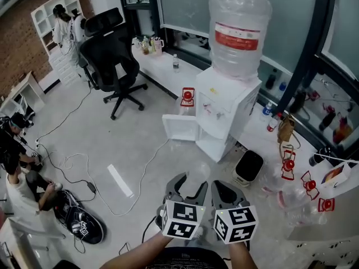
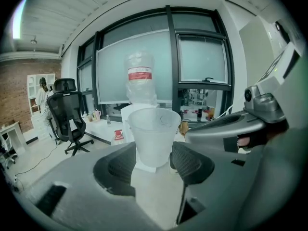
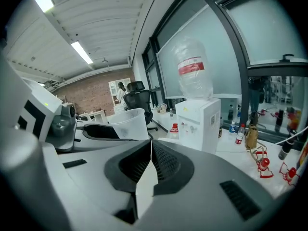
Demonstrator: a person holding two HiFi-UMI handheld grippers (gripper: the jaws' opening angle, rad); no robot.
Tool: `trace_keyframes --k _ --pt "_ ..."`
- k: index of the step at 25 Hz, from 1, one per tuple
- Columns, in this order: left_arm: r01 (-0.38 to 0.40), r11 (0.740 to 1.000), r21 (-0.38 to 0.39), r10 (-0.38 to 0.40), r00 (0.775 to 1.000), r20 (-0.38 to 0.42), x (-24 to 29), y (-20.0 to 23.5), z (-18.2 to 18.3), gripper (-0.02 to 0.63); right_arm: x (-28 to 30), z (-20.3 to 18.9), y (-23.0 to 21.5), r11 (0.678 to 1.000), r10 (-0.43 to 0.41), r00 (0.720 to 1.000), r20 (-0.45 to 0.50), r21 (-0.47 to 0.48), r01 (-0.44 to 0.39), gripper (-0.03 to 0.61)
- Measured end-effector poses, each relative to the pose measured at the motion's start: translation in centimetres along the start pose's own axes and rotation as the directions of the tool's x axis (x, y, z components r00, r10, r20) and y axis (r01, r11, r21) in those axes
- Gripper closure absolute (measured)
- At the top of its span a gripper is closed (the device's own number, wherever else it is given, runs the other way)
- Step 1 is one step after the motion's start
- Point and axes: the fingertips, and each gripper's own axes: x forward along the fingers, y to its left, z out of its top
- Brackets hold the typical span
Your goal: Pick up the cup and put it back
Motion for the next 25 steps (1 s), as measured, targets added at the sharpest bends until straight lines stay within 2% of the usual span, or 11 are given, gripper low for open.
trace_keyframes --k 7,15,25 --pt "-0.039 0.999 -0.006 0.039 0.999 -0.017 2.5 -0.3 0.5 0.373 1.6 0.5 -2.5 0.999 0.041 0.999 -0.003 0.001 -0.041 0.557" --pt "-0.046 0.999 -0.021 0.046 0.999 -0.012 5.3 1.2 0.9 0.373 4.2 1.1 -4.0 0.999 0.040 0.999 -0.005 -0.002 -0.040 0.557" --pt "0.006 1.000 -0.029 -0.006 1.000 -0.005 9.9 7.2 1.6 0.373 11.4 3.7 -3.6 1.000 -0.009 1.000 -0.022 -0.020 0.008 0.557"
